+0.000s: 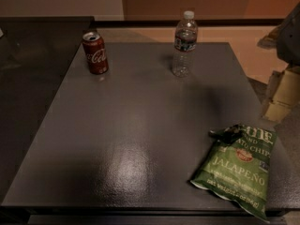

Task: Pick water bottle

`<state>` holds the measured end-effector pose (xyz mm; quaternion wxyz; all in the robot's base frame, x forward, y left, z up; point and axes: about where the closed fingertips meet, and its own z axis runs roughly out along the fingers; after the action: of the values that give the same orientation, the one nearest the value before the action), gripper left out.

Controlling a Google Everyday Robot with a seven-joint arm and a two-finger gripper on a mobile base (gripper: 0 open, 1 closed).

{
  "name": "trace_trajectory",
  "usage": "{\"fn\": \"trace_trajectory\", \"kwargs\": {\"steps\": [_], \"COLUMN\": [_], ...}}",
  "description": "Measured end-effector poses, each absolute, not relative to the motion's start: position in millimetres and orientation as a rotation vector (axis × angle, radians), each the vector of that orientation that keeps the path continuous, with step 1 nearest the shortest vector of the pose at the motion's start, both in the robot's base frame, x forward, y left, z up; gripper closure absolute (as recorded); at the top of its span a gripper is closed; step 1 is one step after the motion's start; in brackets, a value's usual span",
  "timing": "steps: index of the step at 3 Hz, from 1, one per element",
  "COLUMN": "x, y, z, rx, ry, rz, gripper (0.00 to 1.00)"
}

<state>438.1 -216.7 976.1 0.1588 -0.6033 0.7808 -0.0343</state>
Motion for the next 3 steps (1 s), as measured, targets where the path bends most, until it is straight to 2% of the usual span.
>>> {"fn": "trace_trajectory", "kwargs": {"steps": [3], "x": [466], "y": [-212], "z": [976], "rx": [-1.592], "ry": [2.237], "rz": [-0.087], "gripper": [0.0]}}
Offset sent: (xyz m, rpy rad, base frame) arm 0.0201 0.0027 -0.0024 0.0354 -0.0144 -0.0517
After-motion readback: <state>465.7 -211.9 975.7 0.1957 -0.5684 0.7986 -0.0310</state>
